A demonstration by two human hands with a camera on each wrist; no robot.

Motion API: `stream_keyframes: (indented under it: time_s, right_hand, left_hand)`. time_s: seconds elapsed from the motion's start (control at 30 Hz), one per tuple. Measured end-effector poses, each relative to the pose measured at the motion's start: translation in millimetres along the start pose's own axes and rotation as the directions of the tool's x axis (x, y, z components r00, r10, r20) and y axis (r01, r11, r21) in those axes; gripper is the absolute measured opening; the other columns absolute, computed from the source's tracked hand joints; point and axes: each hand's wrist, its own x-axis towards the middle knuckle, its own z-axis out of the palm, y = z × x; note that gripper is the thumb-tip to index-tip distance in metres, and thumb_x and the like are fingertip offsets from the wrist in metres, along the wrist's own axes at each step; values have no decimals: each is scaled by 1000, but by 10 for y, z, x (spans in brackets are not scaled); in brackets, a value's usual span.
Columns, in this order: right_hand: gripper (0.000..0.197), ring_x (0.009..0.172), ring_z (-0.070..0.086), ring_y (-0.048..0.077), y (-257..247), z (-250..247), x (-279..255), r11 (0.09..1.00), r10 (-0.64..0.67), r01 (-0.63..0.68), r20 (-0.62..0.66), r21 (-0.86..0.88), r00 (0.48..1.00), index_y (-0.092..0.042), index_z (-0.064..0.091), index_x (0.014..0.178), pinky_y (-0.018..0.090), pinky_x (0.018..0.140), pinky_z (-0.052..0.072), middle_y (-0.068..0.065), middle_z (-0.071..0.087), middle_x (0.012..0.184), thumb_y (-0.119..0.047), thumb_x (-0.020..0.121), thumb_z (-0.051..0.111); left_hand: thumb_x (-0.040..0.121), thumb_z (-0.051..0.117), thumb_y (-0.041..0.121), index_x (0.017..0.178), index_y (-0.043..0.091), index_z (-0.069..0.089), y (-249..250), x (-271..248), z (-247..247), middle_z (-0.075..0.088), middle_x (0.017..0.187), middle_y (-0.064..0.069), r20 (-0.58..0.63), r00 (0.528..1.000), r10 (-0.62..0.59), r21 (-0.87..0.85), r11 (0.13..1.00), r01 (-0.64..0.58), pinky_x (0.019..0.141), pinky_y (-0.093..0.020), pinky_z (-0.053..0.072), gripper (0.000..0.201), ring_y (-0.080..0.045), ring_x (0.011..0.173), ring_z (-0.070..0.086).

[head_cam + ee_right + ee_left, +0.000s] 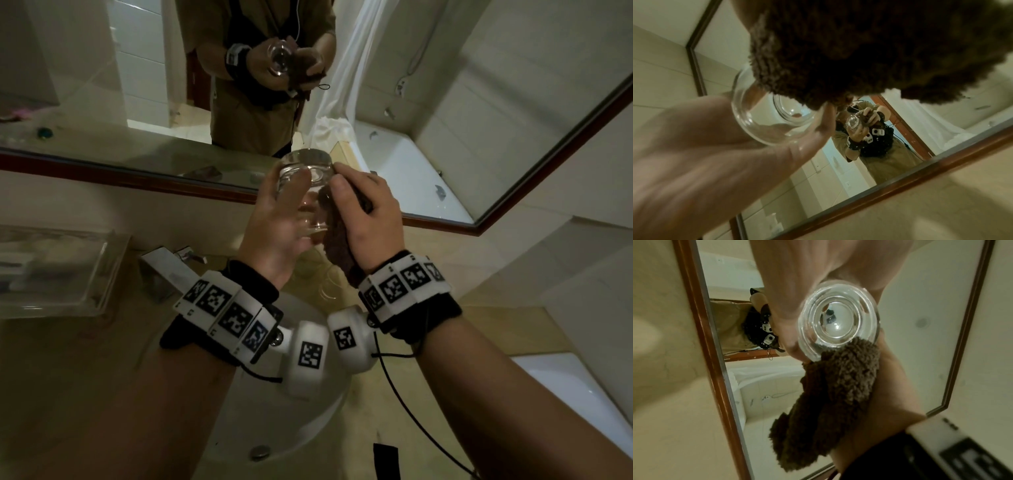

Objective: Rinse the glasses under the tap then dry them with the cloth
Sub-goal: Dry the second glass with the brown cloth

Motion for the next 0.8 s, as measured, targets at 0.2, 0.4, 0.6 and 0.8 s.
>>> stream_keyframes:
  time_s: [0.2, 0.4, 0.6, 0.8]
  right_hand:
    - [30, 111, 48, 3, 48, 10, 8, 998, 44, -47, -60, -47, 997, -25, 67, 115, 1, 93, 33, 3, 55, 119, -38, 88, 62]
    - [25, 111, 50, 8, -48, 48, -3, 997, -36, 30, -79, -68, 996, -23, 69, 112, 7, 95, 36, 3, 55, 116, -32, 91, 59]
    - [42, 111, 49, 9, -55, 128, -68, 982, -155, 144, -83, -124, 984, -22, 70, 111, 3, 94, 34, 4, 50, 118, -49, 82, 56]
    - [35, 109, 55, 7, -129, 57, 49, 991, 65, -60, -37, 117, 997, -24, 70, 110, 16, 95, 44, 3, 59, 118, -43, 81, 64]
  left_hand:
    - [101, 43, 38, 128, 25, 53, 25, 26, 9, 70, 100, 9, -18, 997, 73, 261, 963, -66, 67, -22, 55, 32, 0, 76, 66]
    - [80, 60, 58, 123, 31, 56, 77, 87, 19, 70, 109, -1, -93, 991, 92, 322, 945, -58, 82, -47, 58, 51, -21, 95, 70]
    - [83, 60, 41, 119, 22, 60, 84, 128, -13, 72, 103, -3, -115, 983, 146, 329, 939, -101, 87, -50, 56, 42, -21, 94, 70]
    - [98, 49, 34, 138, 6, 43, 61, 110, -116, 56, 129, -25, 94, 995, 18, -31, 999, -15, 88, -54, 52, 49, -41, 111, 60]
